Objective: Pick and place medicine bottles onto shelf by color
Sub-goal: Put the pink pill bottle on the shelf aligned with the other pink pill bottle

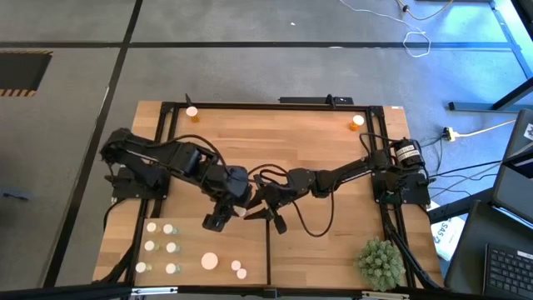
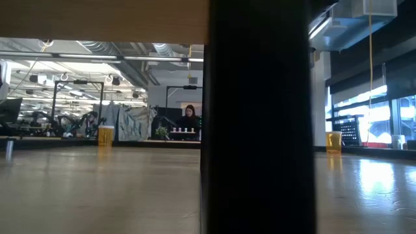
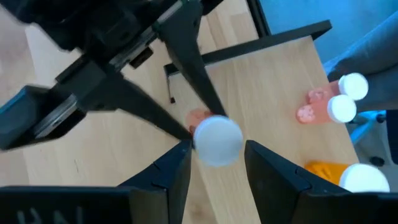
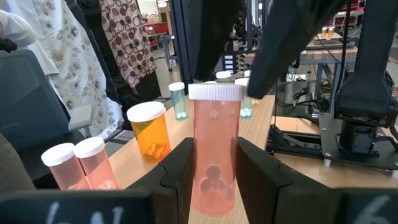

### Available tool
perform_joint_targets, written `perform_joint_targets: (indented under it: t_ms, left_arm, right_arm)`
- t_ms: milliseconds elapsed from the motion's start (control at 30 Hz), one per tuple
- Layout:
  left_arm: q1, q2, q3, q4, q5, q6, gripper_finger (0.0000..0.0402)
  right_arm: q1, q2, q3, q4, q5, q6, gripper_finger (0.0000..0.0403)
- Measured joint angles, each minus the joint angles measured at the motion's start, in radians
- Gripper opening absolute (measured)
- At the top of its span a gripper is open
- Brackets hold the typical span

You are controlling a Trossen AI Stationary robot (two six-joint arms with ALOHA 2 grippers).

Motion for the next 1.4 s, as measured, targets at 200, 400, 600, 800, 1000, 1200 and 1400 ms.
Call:
perform_joint_targets:
  t_ms: [200, 400, 600, 800, 1000, 1200, 1400]
  left_arm:
    - [0.0, 0.002, 0.0, 0.005, 0.009, -0.02, 0.0143]
    - [0.0, 0.007, 0.0, 0.005, 0.003, -0.02, 0.0143]
    - [0.0, 0.01, 0.0, 0.005, -0.03, -0.024, 0.0143]
    - [-0.001, 0.01, 0.0, 0.005, -0.051, -0.049, 0.0143]
    - [-0.002, 0.01, 0.0, 0.005, -0.069, -0.1, 0.0143]
    - [-0.019, 0.012, 0.0, 0.005, -0.095, -0.111, 0.0143]
    - [-0.021, 0.02, -0.001, -0.007, -0.095, -0.13, 0.0143]
  right_arm:
    - [0.0, 0.0, 0.0, 0.0, -0.001, -0.001, 0.0107]
    - [0.0, 0.0, 0.0, 0.0, 0.009, -0.001, 0.0107]
    - [0.0, 0.0, 0.0, 0.0, 0.018, 0.003, 0.0107]
    - [-0.002, 0.0, 0.0, 0.002, 0.021, 0.003, 0.0107]
    - [-0.008, 0.0, 0.0, 0.003, 0.021, 0.006, 0.0107]
    - [-0.008, 0.0, 0.0, 0.01, 0.018, 0.005, 0.0107]
    - [-0.008, 0.0, 0.0, 0.013, 0.018, 0.006, 0.0107]
